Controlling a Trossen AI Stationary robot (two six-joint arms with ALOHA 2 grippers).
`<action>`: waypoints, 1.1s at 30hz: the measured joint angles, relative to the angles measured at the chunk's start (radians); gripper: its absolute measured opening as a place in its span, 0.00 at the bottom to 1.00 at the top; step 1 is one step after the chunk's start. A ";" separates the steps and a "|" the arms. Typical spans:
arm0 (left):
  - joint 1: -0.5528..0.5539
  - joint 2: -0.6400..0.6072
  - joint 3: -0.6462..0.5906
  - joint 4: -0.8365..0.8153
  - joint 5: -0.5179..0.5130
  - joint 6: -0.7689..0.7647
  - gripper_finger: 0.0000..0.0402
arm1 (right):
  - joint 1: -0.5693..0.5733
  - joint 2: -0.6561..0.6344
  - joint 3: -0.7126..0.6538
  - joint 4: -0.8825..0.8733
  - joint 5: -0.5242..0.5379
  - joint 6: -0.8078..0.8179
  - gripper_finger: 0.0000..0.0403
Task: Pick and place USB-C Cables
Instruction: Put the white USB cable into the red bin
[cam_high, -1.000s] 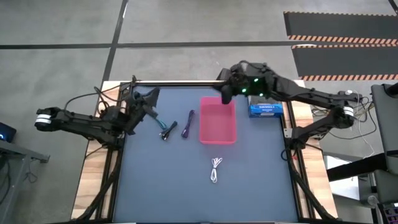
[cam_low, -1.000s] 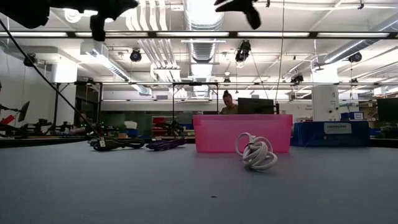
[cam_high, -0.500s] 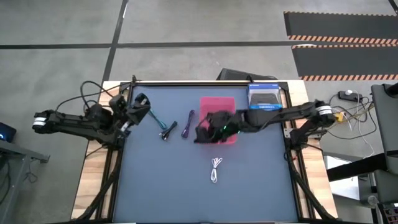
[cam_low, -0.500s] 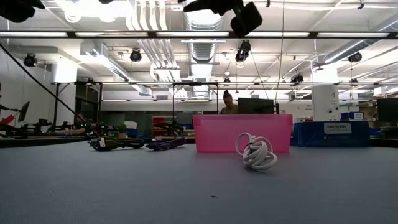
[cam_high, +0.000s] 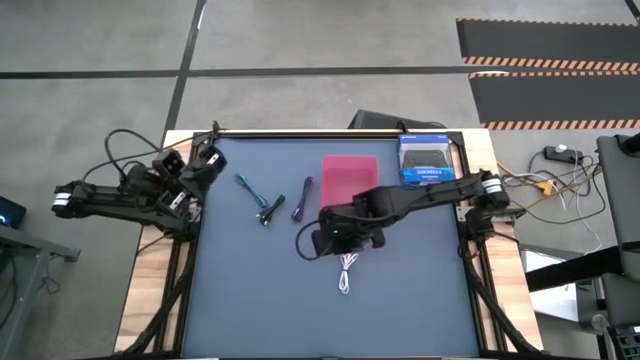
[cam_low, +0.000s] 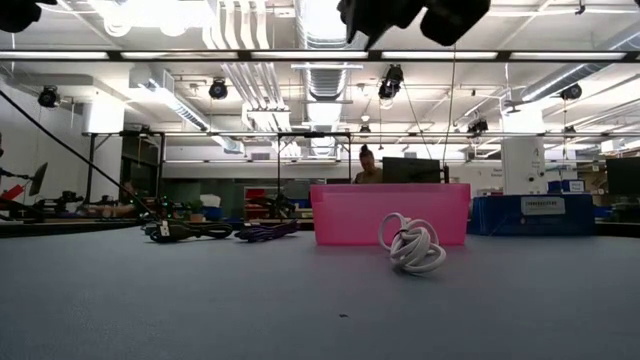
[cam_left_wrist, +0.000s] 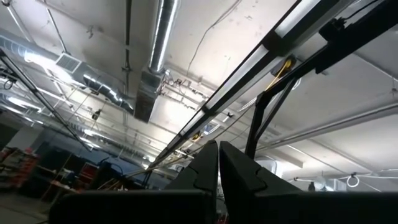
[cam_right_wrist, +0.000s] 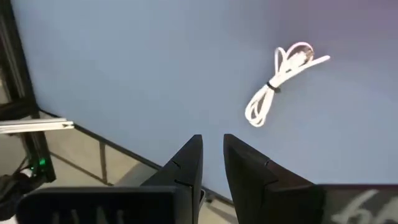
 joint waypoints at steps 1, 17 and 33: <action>0.000 0.005 0.000 0.000 -0.001 0.013 0.00 | 0.000 0.017 0.020 -0.004 -0.002 0.000 0.14; 0.000 0.031 -0.002 -0.002 -0.003 0.058 0.00 | 0.045 0.265 0.104 -0.024 -0.001 0.137 0.14; 0.000 0.035 -0.005 -0.001 -0.004 0.097 0.00 | 0.045 0.281 0.057 -0.136 0.048 0.140 0.54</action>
